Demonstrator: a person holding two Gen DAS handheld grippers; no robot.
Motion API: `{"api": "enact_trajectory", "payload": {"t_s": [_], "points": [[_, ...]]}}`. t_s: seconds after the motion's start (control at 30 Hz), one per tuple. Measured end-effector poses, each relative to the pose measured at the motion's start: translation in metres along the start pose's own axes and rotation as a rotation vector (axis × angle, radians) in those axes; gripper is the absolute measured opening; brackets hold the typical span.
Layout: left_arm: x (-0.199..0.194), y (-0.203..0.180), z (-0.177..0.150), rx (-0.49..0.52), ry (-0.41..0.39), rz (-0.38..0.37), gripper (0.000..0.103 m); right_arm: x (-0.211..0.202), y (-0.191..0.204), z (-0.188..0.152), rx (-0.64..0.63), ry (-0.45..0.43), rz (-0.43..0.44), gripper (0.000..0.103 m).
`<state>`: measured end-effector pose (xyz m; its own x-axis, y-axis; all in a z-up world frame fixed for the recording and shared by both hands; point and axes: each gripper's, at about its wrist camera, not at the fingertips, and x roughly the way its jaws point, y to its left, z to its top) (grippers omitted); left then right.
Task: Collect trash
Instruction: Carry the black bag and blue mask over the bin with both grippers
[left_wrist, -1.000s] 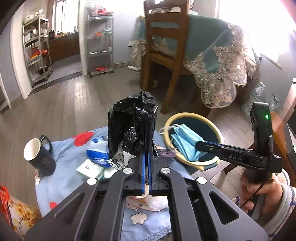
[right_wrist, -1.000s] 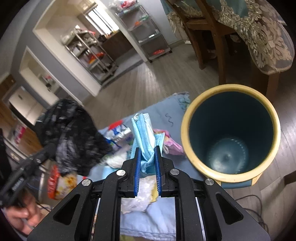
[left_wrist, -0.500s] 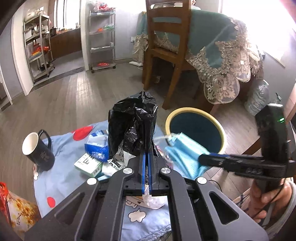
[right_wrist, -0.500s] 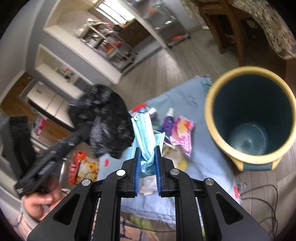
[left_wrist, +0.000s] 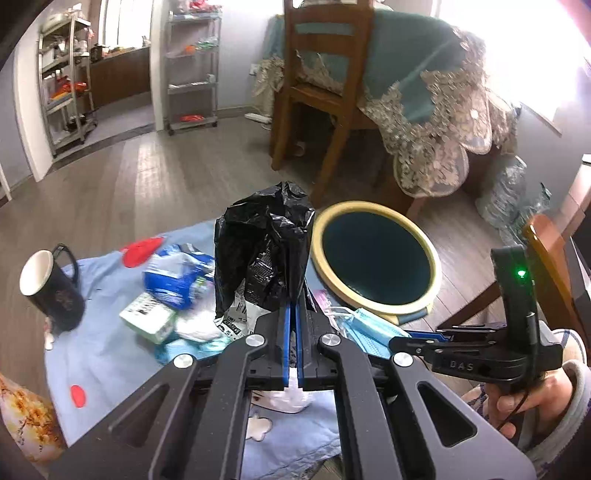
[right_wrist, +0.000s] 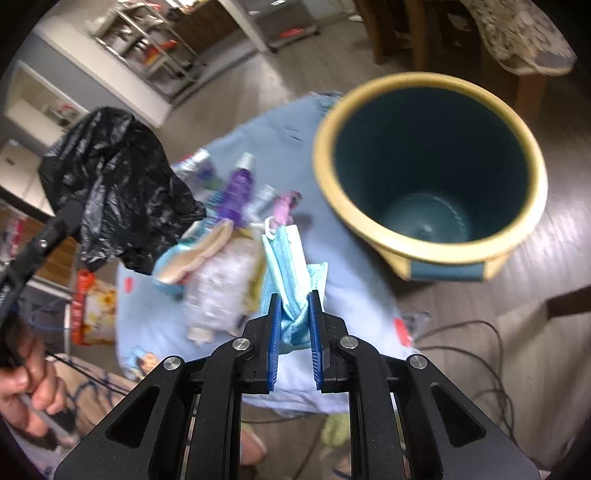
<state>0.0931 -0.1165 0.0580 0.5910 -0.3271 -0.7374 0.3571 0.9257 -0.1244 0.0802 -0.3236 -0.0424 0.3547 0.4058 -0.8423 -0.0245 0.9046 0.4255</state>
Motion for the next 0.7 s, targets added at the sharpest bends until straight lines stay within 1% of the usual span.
{"api": "enact_trajectory", "payload": {"t_s": [0.07, 0.1, 0.17, 0.2, 0.33, 0.47, 0.57, 0.7], "points": [[0.006, -0.006, -0.003, 0.008, 0.012, -0.018, 0.001, -0.002, -0.007, -0.006, 0.008, 0.009, -0.030, 0.016], [0.009, -0.009, -0.004, 0.009, 0.016, -0.027, 0.001, -0.004, -0.008, -0.006, 0.015, 0.009, -0.027, 0.016], [0.014, -0.013, -0.007, 0.009, 0.023, -0.046, 0.001, -0.007, -0.013, -0.008, 0.038, -0.008, 0.017, 0.016], [0.016, -0.016, -0.008, 0.008, 0.027, -0.055, 0.001, -0.013, -0.018, -0.009, 0.061, -0.025, 0.065, 0.016], [0.021, -0.024, -0.010, 0.012, 0.035, -0.070, 0.001, -0.033, -0.024, -0.007, 0.093, -0.099, 0.130, 0.016], [0.022, -0.031, -0.007, 0.024, 0.035, -0.073, 0.001, -0.055, -0.021, -0.005, 0.072, -0.196, 0.159, 0.016], [0.021, -0.034, -0.001, 0.029, 0.030, -0.079, 0.002, -0.066, -0.020, 0.001, 0.061, -0.246, 0.130, 0.017], [0.024, -0.039, 0.009, 0.037, 0.027, -0.090, 0.001, -0.075, -0.029, 0.007, 0.078, -0.301, 0.039, 0.017]]}}
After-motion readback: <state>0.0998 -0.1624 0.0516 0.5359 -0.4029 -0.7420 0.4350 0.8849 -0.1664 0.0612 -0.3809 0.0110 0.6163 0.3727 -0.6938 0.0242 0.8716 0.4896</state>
